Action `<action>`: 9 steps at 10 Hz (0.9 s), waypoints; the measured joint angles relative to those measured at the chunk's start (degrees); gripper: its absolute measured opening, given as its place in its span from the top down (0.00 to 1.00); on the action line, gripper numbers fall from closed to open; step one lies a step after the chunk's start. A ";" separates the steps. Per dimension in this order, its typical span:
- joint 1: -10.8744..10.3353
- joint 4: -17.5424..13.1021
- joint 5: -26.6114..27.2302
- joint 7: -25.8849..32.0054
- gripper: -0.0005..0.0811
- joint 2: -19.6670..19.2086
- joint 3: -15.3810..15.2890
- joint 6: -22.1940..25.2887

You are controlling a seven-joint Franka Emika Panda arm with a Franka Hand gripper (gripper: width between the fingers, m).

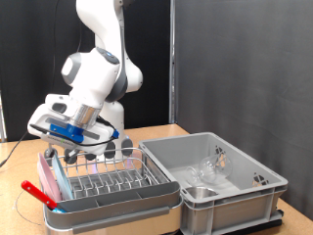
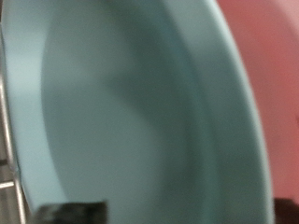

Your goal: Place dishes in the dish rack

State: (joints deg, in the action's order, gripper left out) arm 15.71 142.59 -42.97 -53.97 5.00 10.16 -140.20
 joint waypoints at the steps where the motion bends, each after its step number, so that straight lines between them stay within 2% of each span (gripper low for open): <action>1: 0.00 -0.26 0.32 0.12 0.63 -0.23 0.00 0.00; 2: 0.00 -0.44 1.11 0.79 0.41 -0.24 0.00 0.00; 3: 0.00 -0.63 2.49 2.09 0.24 -0.14 0.01 0.00; 4: 0.00 -0.83 4.29 3.91 0.24 0.24 0.09 0.06; 5: 0.01 -0.94 6.04 6.19 0.06 1.25 0.28 0.64; 7: 0.05 -1.08 9.71 10.67 0.02 4.55 0.76 3.93; 9: 0.07 -1.64 11.30 12.41 0.00 7.66 1.20 7.80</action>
State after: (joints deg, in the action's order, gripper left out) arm 15.78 140.95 -31.67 -41.56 12.66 11.36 -132.40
